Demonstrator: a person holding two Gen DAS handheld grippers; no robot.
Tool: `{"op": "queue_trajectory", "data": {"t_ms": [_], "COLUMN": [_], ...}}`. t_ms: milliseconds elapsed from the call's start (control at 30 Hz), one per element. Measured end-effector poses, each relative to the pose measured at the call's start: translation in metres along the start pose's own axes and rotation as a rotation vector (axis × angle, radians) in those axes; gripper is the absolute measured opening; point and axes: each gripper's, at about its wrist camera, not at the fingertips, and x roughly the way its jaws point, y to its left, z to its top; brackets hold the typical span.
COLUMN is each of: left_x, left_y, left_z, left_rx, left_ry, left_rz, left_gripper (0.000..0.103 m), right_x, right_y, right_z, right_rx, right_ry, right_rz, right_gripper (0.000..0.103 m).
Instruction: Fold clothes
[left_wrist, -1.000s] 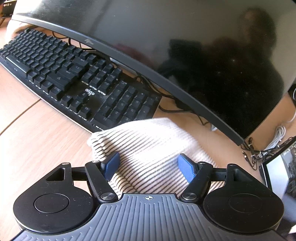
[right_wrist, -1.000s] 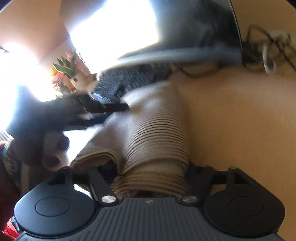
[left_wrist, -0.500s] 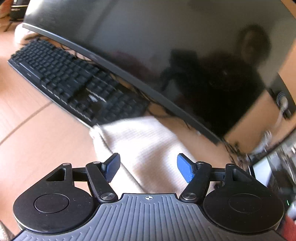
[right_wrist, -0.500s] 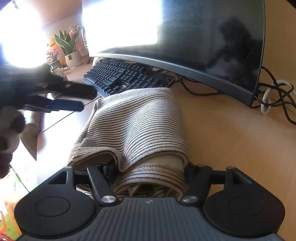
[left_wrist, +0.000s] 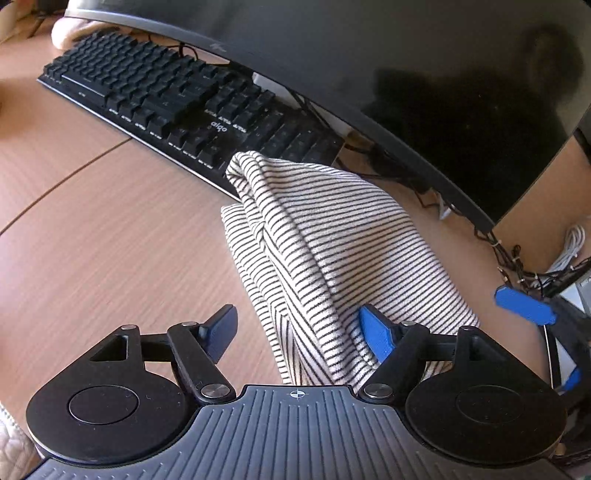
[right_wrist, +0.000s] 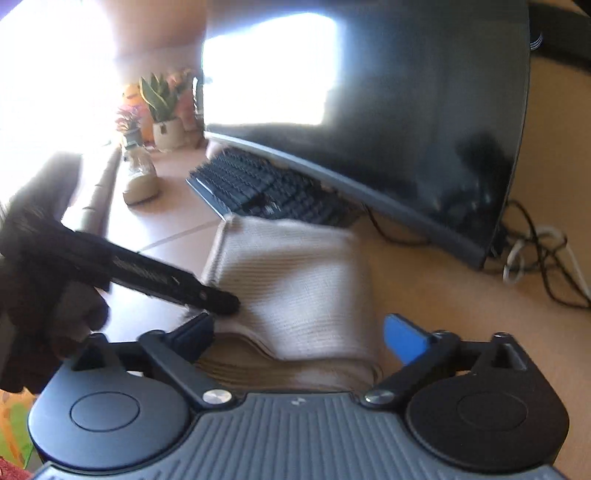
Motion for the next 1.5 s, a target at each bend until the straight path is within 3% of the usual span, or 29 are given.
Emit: {"op": "queue_trajectory", "data": {"t_ms": [67, 167, 267, 367, 467, 500, 633, 700, 733, 867, 1000, 1033, 1067, 1100, 1133, 1167, 1267, 1367, 1500], "left_x": [-0.003, -0.015, -0.037, -0.042, -0.029, -0.025, -0.024, -0.029, -0.032, -0.049, -0.038, -0.034, -0.032, -0.029, -0.026, -0.022, -0.006, 0.009, 0.014], "left_y": [0.001, 0.004, -0.001, -0.012, -0.015, -0.013, 0.001, 0.004, 0.006, 0.025, 0.049, 0.050, 0.048, 0.044, 0.039, 0.034, 0.016, -0.002, -0.008], "left_z": [-0.001, -0.005, -0.013, -0.023, -0.031, -0.032, -0.033, -0.034, -0.034, -0.045, -0.056, -0.057, -0.058, -0.058, -0.058, -0.058, -0.057, -0.056, -0.057], "left_rx": [-0.006, -0.017, -0.006, 0.038, 0.095, 0.094, 0.010, -0.004, -0.008, -0.058, -0.149, -0.154, -0.142, -0.127, -0.106, -0.087, -0.072, -0.058, -0.058], "left_ry": [-0.005, -0.019, -0.042, -0.033, -0.005, 0.004, 0.015, 0.011, 0.009, -0.014, 0.033, 0.042, 0.045, 0.047, 0.049, 0.051, 0.051, 0.049, 0.051], "left_rz": [0.002, 0.011, -0.041, -0.080, 0.000, 0.013, -0.052, -0.074, -0.084, -0.090, -0.069, -0.075, -0.089, -0.105, -0.123, -0.141, -0.180, -0.212, -0.231], "left_gripper": [0.079, 0.078, 0.074, 0.070, 0.065, 0.066, 0.065, 0.061, 0.059, 0.056, 0.041, 0.039, 0.039, 0.039, 0.039, 0.039, 0.039, 0.039, 0.040], "right_x": [0.000, 0.020, 0.039, 0.041, 0.030, 0.025, -0.001, -0.014, -0.021, -0.029, 0.009, 0.021, 0.028, 0.027, 0.022, 0.018, 0.005, -0.003, 0.023], "right_y": [-0.002, -0.008, -0.007, -0.003, -0.002, -0.002, -0.004, -0.005, -0.006, 0.041, 0.082, 0.087, 0.088, 0.080, 0.068, 0.055, 0.025, 0.002, 0.007], "right_z": [0.000, -0.012, -0.027, -0.026, -0.025, -0.026, -0.032, -0.036, -0.038, -0.037, -0.046, -0.049, -0.049, -0.041, -0.029, -0.017, 0.020, 0.052, 0.045], "right_rx": [0.028, 0.091, 0.106, 0.084, 0.046, 0.037, 0.015, 0.004, -0.002, -0.287, -0.470, -0.497, -0.508, -0.465, -0.394, -0.324, -0.117, 0.065, 0.131], "right_ry": [-0.011, 0.052, 0.117, 0.111, 0.098, 0.085, 0.014, -0.021, -0.039, -0.077, -0.037, -0.015, -0.002, 0.006, 0.012, 0.018, 0.012, 0.018, 0.137], "right_rz": [-0.003, -0.029, -0.068, -0.053, 0.002, 0.010, 0.012, 0.013, 0.014, 0.063, 0.062, 0.053, 0.047, 0.067, 0.103, 0.138, 0.217, 0.284, 0.345], "right_gripper": [0.101, 0.097, 0.094, 0.094, 0.094, 0.094, 0.093, 0.083, 0.083, 0.083, 0.086, 0.084, 0.070, 0.050, 0.044, 0.031, 0.013, 0.013, 0.013]}}
